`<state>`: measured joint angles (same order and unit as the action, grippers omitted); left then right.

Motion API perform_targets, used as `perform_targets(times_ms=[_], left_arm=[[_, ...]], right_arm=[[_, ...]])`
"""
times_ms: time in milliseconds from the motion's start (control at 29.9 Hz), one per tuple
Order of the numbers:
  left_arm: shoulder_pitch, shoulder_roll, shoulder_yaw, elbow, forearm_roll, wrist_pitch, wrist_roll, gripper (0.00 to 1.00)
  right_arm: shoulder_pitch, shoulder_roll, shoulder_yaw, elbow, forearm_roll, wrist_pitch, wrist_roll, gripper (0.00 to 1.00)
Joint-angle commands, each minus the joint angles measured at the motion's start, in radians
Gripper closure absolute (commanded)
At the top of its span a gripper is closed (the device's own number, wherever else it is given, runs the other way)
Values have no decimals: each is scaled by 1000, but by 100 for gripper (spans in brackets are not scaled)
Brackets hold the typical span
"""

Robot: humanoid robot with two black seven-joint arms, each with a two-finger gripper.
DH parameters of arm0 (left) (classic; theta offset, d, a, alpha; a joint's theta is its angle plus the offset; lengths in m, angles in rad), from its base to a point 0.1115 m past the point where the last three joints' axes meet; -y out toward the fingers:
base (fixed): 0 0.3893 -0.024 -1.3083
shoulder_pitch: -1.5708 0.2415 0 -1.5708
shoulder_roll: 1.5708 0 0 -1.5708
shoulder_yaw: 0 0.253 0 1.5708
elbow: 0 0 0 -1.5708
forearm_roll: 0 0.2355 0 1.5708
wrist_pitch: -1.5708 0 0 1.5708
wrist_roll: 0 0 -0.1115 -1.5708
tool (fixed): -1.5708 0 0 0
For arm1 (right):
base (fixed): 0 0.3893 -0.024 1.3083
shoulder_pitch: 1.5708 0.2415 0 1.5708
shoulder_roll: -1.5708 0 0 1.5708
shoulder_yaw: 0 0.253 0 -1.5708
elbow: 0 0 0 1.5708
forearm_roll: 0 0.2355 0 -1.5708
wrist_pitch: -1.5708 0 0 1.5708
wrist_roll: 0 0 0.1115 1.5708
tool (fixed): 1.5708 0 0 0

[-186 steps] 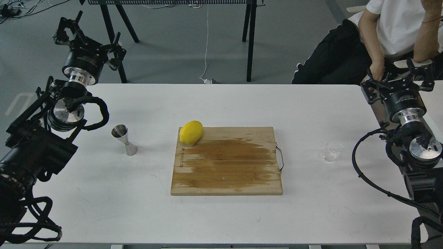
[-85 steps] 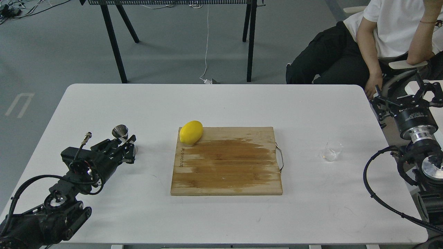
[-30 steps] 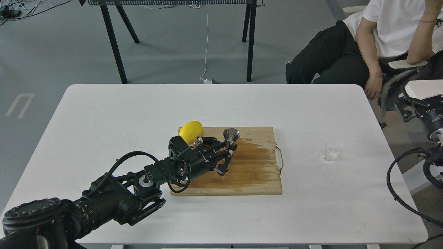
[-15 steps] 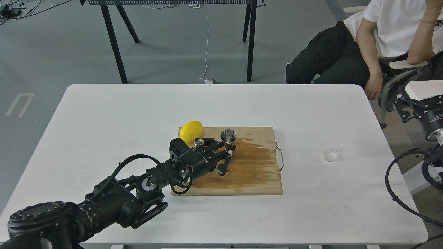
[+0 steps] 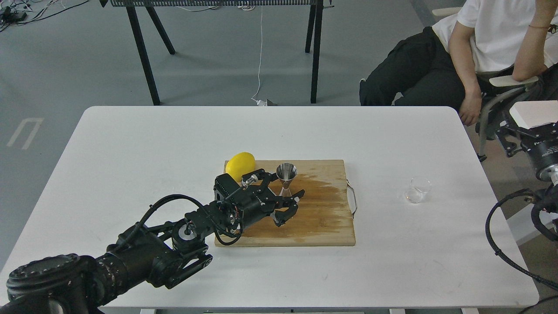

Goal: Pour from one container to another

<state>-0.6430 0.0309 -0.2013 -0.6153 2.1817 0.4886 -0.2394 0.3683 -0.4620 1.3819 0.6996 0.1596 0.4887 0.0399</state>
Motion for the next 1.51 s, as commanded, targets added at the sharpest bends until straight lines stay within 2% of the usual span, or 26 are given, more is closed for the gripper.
perform_targets(times_ms=[0, 100, 335, 535, 669, 736, 803, 870, 903, 1004, 1137, 1204, 1305, 1371, 1472], left_arm=[[2, 44, 2, -49, 0, 0, -3, 21], [40, 98, -1, -132, 0, 0, -1, 20], [86, 204, -44, -216, 0, 0, -1, 19], [160, 355, -98, -463, 0, -2, 5, 19], [161, 475, -99, -527, 0, -2, -9, 19], [161, 523, -101, -543, -92, 0, -59, 19], [163, 541, -121, -544, -236, 0, -144, 19], [161, 543, -151, -543, -414, 0, -198, 19], [152, 541, -164, -543, -509, 0, -211, 19], [109, 538, -200, -544, -764, -2, -218, 17], [66, 524, -306, -543, -1073, -123, -228, 15], [66, 492, -403, -543, -1242, -233, -249, 15], [68, 448, -548, -511, -1469, -402, -249, 11], [71, 429, -612, -450, -1594, -484, -249, 1], [66, 414, -641, -383, -1718, -594, -249, 0]], right_arm=[[-6, -1, 0, -2, 0, 0, 0, 0], [-8, -1, 0, -5, 0, 0, 0, 0], [-8, 5, -1, 0, 0, 0, 0, 0], [-8, -10, -1, -12, -2, 0, -5, 0], [-8, -53, -1, -23, 0, 0, -8, 0], [-8, -75, -1, -28, 0, 0, -5, 0], [1, -101, 0, -61, 1, 0, -5, 0], [21, -106, 6, -136, 3, 0, -5, 0], [35, -106, 9, -164, 3, 0, -5, 0], [38, -98, 0, -161, 8, 0, -5, 0], [-2, -96, 16, -132, 23, 0, -3, 0], [-12, -95, 31, -130, 90, 0, -3, 0], [-74, -87, 22, -103, 153, 0, -5, 0], [-135, -80, 25, -16, 158, 0, -5, 1], [-267, -76, 29, 154, 158, 0, -3, 2]])
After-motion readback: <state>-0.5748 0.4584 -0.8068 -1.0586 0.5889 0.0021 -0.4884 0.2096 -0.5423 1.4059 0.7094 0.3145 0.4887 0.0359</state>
